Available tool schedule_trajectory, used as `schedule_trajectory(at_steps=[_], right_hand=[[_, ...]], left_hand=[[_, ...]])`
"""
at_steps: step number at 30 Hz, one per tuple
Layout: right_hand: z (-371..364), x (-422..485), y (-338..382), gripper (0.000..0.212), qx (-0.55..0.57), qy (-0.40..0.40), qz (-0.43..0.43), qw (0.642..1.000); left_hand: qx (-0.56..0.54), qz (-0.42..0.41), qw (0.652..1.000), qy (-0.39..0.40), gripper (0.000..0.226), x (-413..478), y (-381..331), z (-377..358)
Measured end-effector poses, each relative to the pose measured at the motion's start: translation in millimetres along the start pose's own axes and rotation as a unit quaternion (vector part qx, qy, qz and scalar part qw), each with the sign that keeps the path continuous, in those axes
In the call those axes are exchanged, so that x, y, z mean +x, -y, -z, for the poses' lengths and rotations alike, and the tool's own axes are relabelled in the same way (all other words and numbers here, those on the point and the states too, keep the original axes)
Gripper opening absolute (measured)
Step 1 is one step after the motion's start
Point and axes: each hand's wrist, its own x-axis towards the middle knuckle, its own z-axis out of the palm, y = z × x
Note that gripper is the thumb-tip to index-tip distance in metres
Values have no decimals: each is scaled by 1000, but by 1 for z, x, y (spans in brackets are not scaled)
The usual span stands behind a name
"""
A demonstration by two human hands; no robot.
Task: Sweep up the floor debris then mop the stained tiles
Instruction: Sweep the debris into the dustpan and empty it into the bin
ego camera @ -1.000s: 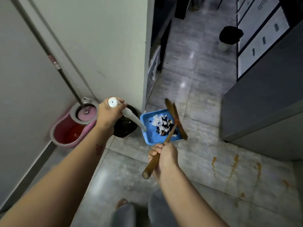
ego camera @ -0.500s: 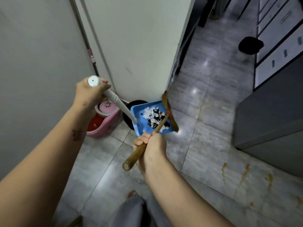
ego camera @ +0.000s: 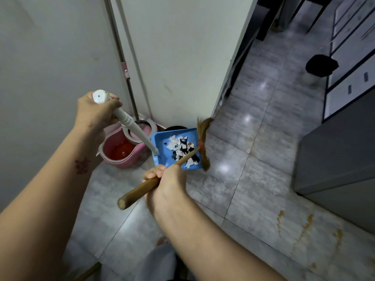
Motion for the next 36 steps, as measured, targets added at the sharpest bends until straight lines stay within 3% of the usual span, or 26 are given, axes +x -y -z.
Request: schedule_trajectory(at_steps=[10,15,18,22,26,36], right_hand=[[19,9,-30,16,-126,2,14,992],[28,28,-13,35,-169,-4,28,985],[42,39,16,34,-189,-10,41,981],[65,47,65,35,-149,0,37,988],[94,59,115,20,-116,16,39,992],[118,70,186,31,-9,78,-26,997]], left_hand=[[-15,20,997,-68,21,-1,9,22],[-26,-11,995,-93,14,-10,14,19],[-14,-32,994,-101,11,-17,18,4],[41,-80,992,-92,14,-32,24,-32],[151,-140,976,-70,13,-48,34,-63],[303,-246,920,23,12,-86,69,-133]])
